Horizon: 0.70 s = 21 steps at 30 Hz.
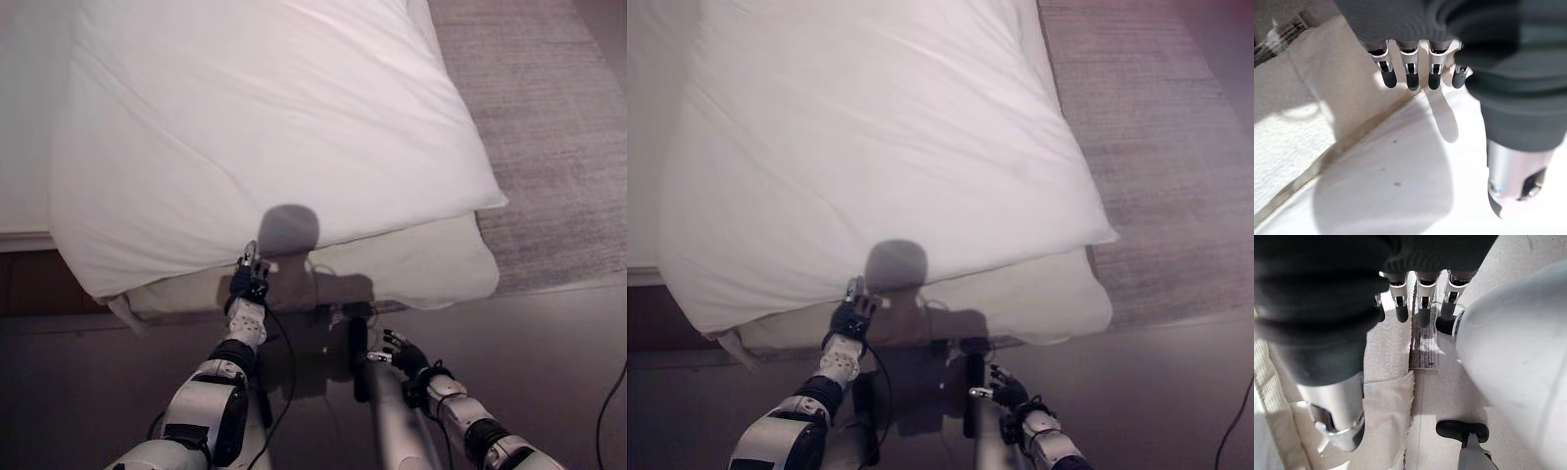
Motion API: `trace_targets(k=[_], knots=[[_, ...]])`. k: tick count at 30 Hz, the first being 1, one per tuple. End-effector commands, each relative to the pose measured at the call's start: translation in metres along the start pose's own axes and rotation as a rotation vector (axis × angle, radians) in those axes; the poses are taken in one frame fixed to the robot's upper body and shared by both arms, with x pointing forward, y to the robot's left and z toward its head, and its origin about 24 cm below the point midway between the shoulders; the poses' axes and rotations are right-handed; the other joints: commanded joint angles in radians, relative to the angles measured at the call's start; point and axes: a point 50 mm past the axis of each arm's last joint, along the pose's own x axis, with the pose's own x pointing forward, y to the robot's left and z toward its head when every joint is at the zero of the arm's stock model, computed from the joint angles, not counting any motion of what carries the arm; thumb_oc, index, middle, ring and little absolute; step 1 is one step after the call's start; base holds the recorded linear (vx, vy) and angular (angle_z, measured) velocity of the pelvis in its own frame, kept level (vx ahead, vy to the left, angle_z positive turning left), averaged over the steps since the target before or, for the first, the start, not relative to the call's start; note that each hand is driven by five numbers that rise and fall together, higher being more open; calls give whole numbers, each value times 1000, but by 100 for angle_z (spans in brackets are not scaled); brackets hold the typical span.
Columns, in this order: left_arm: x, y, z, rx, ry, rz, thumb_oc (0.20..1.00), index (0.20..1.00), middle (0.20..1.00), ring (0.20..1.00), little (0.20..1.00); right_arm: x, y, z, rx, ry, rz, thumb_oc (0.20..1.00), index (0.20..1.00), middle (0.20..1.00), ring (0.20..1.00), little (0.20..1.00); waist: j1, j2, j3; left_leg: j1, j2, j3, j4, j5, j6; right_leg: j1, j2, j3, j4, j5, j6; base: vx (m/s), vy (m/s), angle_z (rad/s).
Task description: Make the bed
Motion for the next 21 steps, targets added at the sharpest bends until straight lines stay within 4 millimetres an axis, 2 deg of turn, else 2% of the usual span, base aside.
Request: trace_targets(k=[1, 4, 6, 10, 14, 18, 19, 20, 21], knots=[[6, -28, 20, -81, -80, -46, 1000, 1000, 1000, 1000, 1000, -2, 2, 8, -18, -64, 10, 1000, 1000, 1000, 1000, 1000, -9, -12, -28, -76, -33, 1, 58, -31, 38, -24, 3, -16, -6, -7, 47, 0, 0, 0], [9, -37, 35, -125, -123, -53, 1000, 1000, 1000, 1000, 1000, 1, 9, 20, -32, -105, 38, 1000, 1000, 1000, 1000, 1000, -14, -23, -15, -78, -34, 2, 59, -34, 45, -30, 6, -10, -11, 0, 51, 3, 10, 1], [9, -39, 39, -129, -131, -55, 1000, 1000, 1000, 1000, 1000, 1, 10, 21, -37, -111, 43, 1000, 1000, 1000, 1000, 1000, -15, -25, -14, -78, -34, 5, 59, -35, 46, -29, 6, -9, -12, 0, 51, 0, 0, 0], [12, -56, 56, -138, -173, -92, 1000, 1000, 1000, 1000, 1000, 0, 11, 26, -60, -132, 65, 1000, 1000, 1000, 1000, 1000, -27, -34, -10, -82, -33, 6, 67, -39, 48, -33, 8, -1, -14, 1, 52, 0, 0, 0], [11, -74, 73, -129, -225, -160, 1000, 1000, 1000, 1000, 1000, -1, 11, 24, -67, -128, 68, 1000, 1000, 1000, 1000, 1000, -36, -32, -16, -87, -33, 10, 69, -39, 50, -41, 13, 8, -14, 0, 51, 24, 9, -4], [10, -84, 81, -126, -254, -204, 1000, 1000, 1000, 1000, 1000, -2, 11, 20, -64, -120, 65, 1000, 1000, 1000, 1000, 1000, -37, -28, -22, -88, -32, 11, 70, -39, 49, -45, 13, 13, -11, -3, 50, 25, -2, -8], [9, -88, 83, -121, -262, -223, 705, 705, 705, 705, 705, -2, 12, 21, -61, -122, 67, 1000, 1000, 1000, 1000, 1000, -38, -25, -22, -89, -33, 10, 70, -39, 49, -46, 14, 14, -11, -3, 48, 18, -3, -4], [7, -90, 88, -89, -284, -260, 200, 200, 200, 200, 200, -2, 14, 22, -55, -132, 76, 1000, 1000, 1000, 1000, 1000, -39, -24, -23, -91, -34, 10, 71, -39, 49, -50, 15, 16, -12, -2, 48, 10, 0, -3], [7, -90, 88, -88, -284, -260, 200, 200, 200, 200, 200, -2, 14, 22, -55, -132, 77, 1000, 1000, 1000, 1000, 1000, -39, -24, -24, -91, -34, 10, 71, -39, 49, -50, 16, 16, -12, -2, 48, 10, -2, -5]])
